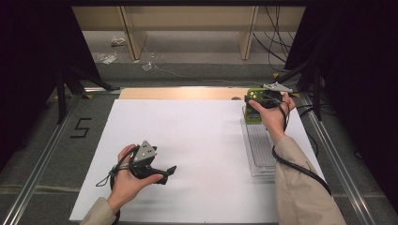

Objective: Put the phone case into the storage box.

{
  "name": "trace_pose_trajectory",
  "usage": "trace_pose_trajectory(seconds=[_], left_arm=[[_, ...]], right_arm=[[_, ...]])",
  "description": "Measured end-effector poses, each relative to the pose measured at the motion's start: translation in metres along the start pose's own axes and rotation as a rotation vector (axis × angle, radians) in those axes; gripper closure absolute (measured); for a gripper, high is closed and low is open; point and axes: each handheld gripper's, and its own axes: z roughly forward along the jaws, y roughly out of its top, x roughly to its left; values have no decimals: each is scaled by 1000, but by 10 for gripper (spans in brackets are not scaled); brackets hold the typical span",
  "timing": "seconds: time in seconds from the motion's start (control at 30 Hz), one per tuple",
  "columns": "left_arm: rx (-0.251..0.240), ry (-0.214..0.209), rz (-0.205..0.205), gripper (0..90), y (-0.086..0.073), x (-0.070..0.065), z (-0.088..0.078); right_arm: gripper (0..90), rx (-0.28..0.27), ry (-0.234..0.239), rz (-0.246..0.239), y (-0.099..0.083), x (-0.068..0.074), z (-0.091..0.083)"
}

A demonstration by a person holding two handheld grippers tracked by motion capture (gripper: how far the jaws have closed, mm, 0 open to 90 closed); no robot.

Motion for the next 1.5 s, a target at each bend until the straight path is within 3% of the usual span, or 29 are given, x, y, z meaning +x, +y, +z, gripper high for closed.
trace_pose_trajectory(seconds=[1.1, 1.5], left_arm=[[-1, 3, -2, 0, 0, 0, 0], [-2, 3, -3, 0, 1, 0, -1]], right_arm=[[64, -18, -18, -17, 1, 1, -26], [71, -34, -2, -41, -2, 4, -40]])
